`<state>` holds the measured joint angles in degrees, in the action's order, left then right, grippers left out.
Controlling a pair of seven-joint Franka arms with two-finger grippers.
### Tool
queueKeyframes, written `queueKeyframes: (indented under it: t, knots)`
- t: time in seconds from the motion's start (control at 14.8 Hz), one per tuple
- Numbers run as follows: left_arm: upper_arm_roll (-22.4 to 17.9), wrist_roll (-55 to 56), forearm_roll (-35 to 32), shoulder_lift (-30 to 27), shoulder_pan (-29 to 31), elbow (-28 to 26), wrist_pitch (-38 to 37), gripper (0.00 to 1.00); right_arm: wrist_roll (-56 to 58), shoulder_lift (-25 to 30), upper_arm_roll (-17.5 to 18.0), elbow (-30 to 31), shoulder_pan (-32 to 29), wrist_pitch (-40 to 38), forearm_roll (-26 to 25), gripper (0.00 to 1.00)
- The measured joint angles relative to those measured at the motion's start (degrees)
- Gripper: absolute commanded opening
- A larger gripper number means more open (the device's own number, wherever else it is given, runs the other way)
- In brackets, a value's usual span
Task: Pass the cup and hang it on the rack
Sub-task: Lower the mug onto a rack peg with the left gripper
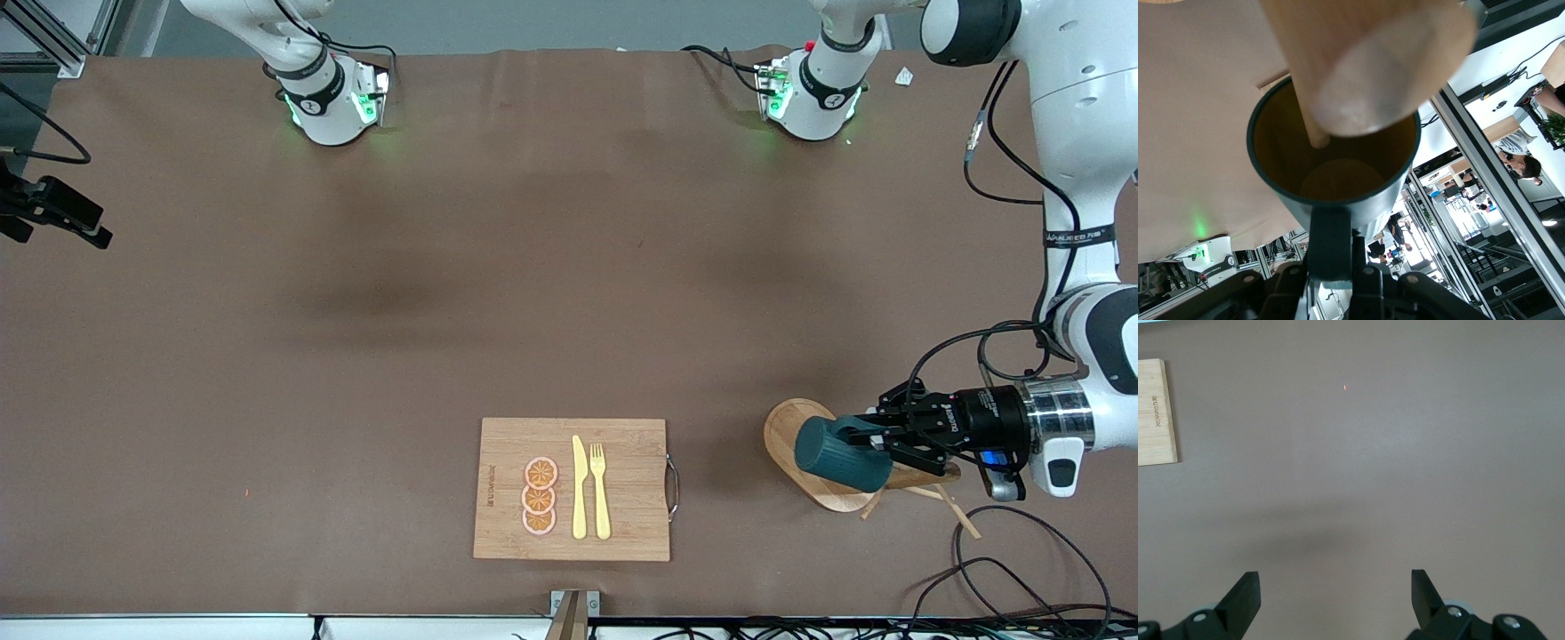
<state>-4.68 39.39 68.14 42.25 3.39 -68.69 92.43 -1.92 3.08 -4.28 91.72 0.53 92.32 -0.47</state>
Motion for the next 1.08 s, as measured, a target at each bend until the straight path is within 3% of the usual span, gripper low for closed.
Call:
queueKeyframes:
  t: [1.08]
  knots:
    - [-0.1,0.0,0.0,0.3,0.9,-0.1,0.0,0.07,0.0,0.0,0.0,0.0,0.0,0.0,0.0,1.00]
